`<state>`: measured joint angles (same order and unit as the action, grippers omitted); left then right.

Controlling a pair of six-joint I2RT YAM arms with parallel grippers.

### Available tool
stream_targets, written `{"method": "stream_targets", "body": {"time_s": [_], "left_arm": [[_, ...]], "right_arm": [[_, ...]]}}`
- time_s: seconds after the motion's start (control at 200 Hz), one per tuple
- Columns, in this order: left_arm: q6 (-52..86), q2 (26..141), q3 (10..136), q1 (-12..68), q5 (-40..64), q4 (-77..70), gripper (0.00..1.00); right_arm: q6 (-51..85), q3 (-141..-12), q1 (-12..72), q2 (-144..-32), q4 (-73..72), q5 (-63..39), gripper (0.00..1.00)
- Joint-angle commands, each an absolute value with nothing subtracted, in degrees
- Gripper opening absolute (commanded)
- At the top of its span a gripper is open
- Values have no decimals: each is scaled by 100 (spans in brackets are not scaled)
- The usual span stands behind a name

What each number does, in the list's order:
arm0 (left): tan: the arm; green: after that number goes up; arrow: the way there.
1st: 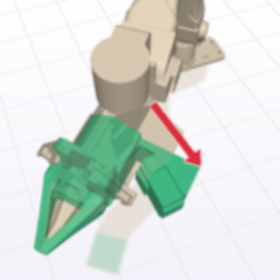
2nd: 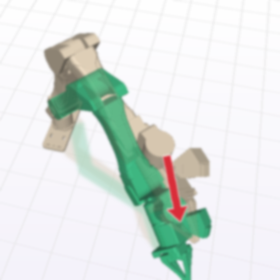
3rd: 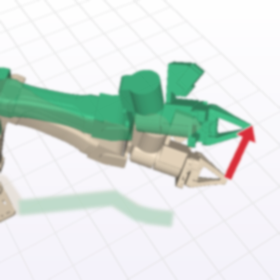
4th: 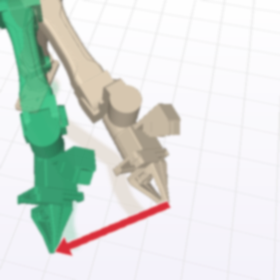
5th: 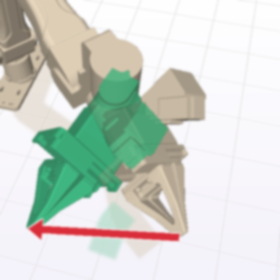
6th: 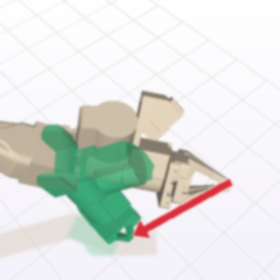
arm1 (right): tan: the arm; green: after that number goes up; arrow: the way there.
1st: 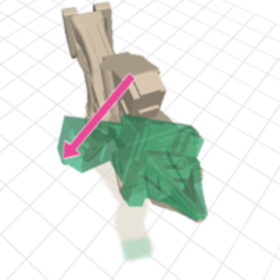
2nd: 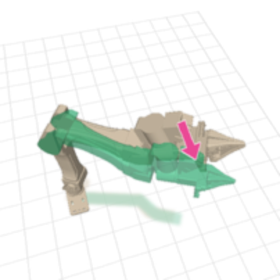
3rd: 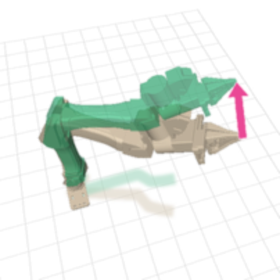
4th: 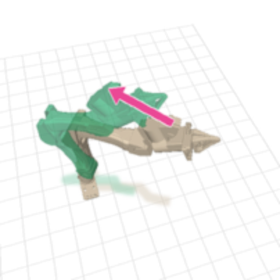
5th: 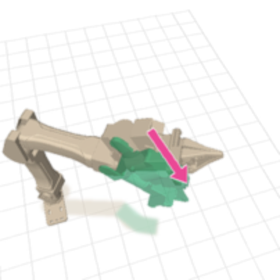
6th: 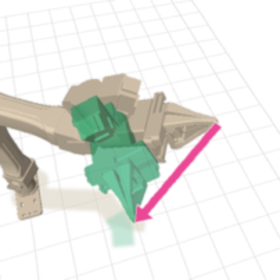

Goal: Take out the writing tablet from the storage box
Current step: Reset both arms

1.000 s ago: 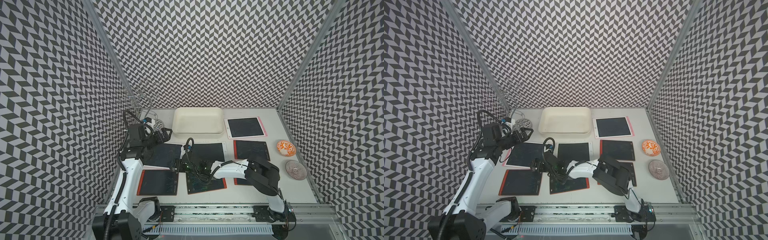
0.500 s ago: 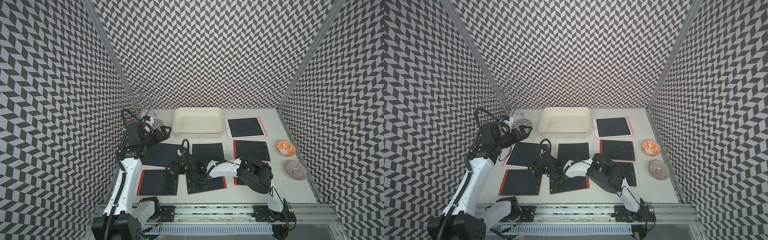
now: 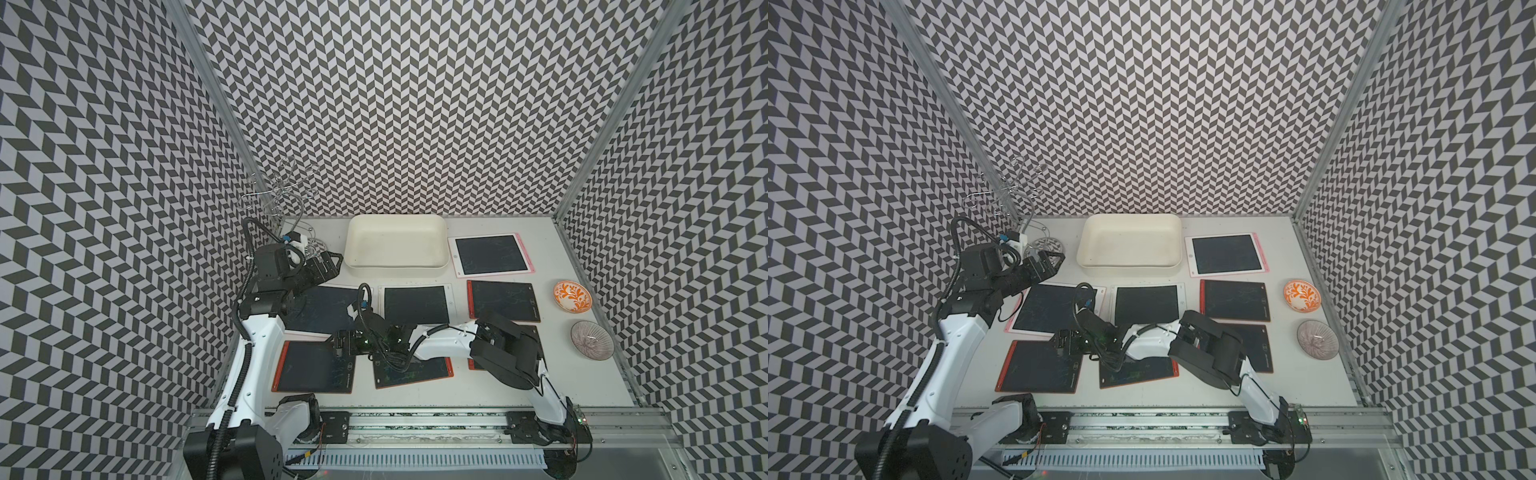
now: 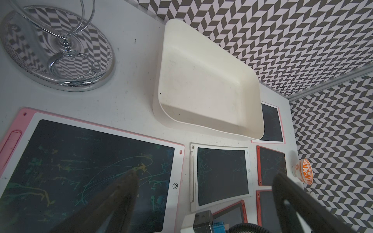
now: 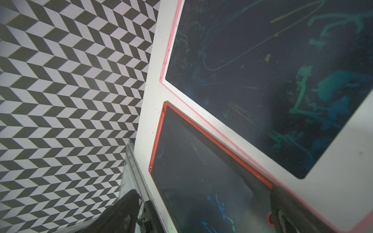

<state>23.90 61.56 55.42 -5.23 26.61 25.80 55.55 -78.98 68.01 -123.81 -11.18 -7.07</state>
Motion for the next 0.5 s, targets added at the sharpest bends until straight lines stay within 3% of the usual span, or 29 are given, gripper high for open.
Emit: {"method": "stream_targets", "body": {"time_s": [0.0,0.26,0.496], "left_arm": [[2391,6161,5581,-510,2630,2558,99],[2439,6104,5510,-510,2509,2308,99],[2639,5604,4847,-510,2271,1024,99]], "right_arm": [[5476,-7895,6829,-12349,-1151,-546,100],[4902,-7446,6764,-11530,-774,108,100],[4554,-6242,6424,-10139,-585,1107,99]]}}
